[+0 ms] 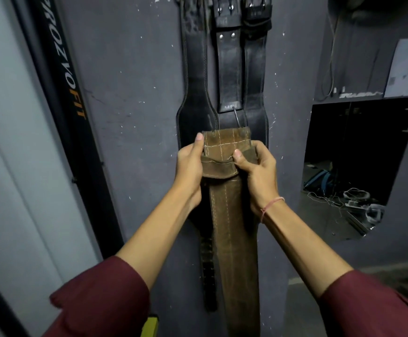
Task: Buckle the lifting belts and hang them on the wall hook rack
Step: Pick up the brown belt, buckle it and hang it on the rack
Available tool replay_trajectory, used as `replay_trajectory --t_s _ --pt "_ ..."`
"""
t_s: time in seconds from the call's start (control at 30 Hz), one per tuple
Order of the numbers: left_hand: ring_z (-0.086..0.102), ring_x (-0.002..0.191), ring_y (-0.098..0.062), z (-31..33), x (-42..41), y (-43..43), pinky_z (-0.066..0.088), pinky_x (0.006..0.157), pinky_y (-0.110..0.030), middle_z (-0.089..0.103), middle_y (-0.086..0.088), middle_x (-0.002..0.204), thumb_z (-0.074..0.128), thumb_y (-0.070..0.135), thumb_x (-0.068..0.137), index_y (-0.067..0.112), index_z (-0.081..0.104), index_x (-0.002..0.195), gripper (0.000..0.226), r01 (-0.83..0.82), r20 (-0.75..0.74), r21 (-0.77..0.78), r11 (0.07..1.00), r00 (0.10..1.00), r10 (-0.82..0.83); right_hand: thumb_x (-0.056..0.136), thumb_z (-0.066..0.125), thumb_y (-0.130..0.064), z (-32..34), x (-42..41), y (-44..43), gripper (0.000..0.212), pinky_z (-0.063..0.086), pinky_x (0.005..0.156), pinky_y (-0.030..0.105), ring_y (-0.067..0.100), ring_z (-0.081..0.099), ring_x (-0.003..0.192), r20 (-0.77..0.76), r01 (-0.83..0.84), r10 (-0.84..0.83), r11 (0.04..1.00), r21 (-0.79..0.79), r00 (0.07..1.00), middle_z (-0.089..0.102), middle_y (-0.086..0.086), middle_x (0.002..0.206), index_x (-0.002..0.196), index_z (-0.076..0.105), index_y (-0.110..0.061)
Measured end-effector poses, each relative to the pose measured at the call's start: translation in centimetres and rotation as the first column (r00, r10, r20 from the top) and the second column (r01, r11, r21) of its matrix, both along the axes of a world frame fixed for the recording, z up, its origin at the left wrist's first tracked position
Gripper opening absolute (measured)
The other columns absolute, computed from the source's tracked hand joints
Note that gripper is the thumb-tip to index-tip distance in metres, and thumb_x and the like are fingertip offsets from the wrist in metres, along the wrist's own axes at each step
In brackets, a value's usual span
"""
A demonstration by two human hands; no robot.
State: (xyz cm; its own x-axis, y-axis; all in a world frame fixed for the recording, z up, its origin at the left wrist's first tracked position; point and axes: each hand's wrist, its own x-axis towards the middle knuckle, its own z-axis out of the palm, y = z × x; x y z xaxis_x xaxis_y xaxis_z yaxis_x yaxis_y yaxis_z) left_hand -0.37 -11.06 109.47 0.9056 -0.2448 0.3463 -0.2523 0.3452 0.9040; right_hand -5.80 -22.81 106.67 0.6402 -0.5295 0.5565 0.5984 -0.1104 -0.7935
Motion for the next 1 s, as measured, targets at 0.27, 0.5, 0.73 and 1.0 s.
replay_trajectory --t_s 0.27,0.5,0.73,1.0 --pt "0.073 0.09 -0.027 -0.3 0.0 -0.9 0.058 0.081 -0.036 0.076 -0.014 0.093 0.045 0.047 0.101 -0.002 0.069 0.104 0.055 -0.076 0.02 -0.014 0.997 0.997 0.076 0.1 0.037 -0.053 1.3 1.2 -0.6 0.055 0.055 0.089 0.029 0.018 0.069 0.096 -0.156 0.069 -0.083 0.993 -0.094 0.984 0.072 0.009 0.103 0.106 0.064 -0.005" --pt "0.068 0.092 -0.035 1.1 1.6 -1.2 0.053 0.089 -0.056 0.069 -0.022 0.098 0.041 0.052 0.097 0.004 0.056 0.095 0.051 -0.249 0.243 0.234 0.94 0.951 0.192 0.106 0.034 -0.032 1.5 3.1 -1.3 0.036 0.043 0.061 0.004 -0.004 0.058 0.068 -0.064 0.101 -0.112 0.984 -0.148 0.992 0.059 -0.002 0.082 0.096 0.054 -0.005" --pt "0.052 0.071 -0.018 4.4 3.5 -2.6 0.044 0.07 -0.036 0.054 0.001 0.071 0.032 0.036 0.106 0.019 0.047 0.073 0.04 -0.51 0.316 0.053 0.858 0.824 0.47 0.103 0.038 -0.02 6.7 6.4 -1.3 0.024 0.042 0.062 0.02 0.01 0.049 0.068 -0.006 0.06 -0.061 0.99 -0.124 0.998 0.051 0.0 0.074 0.083 0.05 -0.013" --pt "0.049 0.068 -0.013 9.0 8.1 -1.6 0.041 0.067 -0.034 0.052 0.004 0.07 0.031 0.034 0.107 0.006 0.051 0.081 0.042 -0.617 0.473 0.006 0.787 0.695 0.541 0.105 0.037 -0.014 12.2 11.0 -0.9 0.027 0.036 0.053 0.008 -0.005 0.039 0.053 0.154 0.063 -0.03 0.974 -0.217 0.988 0.04 -0.005 0.069 0.078 0.041 -0.015"
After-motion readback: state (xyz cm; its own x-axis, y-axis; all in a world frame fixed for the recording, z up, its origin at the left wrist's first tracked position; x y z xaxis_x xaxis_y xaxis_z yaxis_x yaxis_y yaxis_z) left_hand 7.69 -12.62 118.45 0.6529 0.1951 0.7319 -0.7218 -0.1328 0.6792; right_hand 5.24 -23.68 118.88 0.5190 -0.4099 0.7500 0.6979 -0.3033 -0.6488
